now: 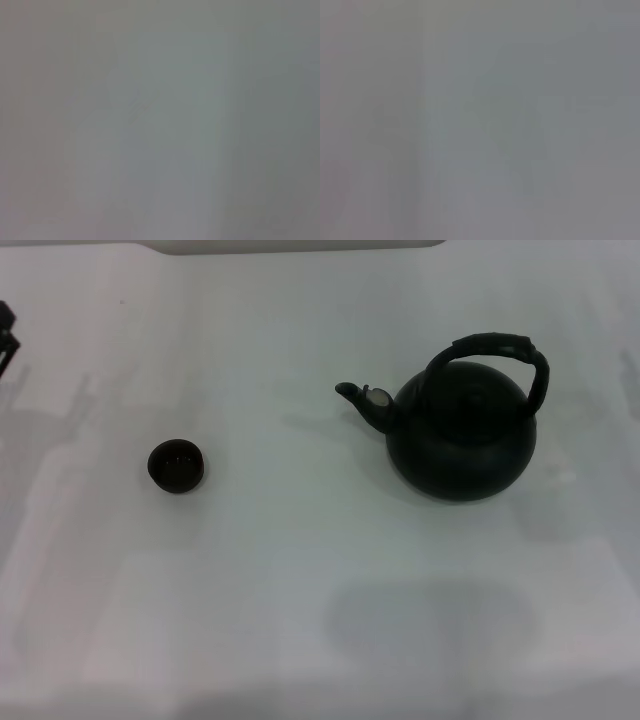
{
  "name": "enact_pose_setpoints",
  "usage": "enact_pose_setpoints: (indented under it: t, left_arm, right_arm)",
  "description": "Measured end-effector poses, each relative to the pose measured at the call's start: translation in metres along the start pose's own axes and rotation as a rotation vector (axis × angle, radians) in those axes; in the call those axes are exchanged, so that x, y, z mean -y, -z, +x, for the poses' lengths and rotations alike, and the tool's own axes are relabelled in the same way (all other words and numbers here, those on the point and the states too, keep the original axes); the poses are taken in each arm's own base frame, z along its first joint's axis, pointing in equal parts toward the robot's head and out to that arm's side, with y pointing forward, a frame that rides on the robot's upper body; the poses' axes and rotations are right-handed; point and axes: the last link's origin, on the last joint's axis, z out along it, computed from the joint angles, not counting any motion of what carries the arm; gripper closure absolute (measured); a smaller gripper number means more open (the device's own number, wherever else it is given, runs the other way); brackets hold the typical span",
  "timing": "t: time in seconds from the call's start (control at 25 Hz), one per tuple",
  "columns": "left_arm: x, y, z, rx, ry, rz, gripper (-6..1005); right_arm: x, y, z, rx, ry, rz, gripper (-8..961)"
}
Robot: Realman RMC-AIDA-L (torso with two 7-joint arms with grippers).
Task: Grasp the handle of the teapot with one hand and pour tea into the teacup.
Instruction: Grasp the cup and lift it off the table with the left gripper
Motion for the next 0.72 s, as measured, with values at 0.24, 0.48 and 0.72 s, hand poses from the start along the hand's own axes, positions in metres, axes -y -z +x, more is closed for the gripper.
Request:
enact_pose_setpoints:
  t: [0.24, 0.48, 0.72]
  left_arm:
    - [-0.003, -0.004, -0.009, 0.059, -0.033, -0.005, 204]
    - [-0.006, 0.0, -0.018, 0.107, -0.073, 0.001, 203]
    - [-0.003, 0.009, -0.028, 0.165, -0.065, 0.032, 203]
  right_arm:
    - [0.001, -0.004, 0.009, -0.063, 0.005, 0.021, 532]
    - [0.005, -0.004, 0.017, -0.125, 0.006, 0.047, 532]
    - [0.009, 0.0, 0.033, -0.23, 0.01, 0.078, 532]
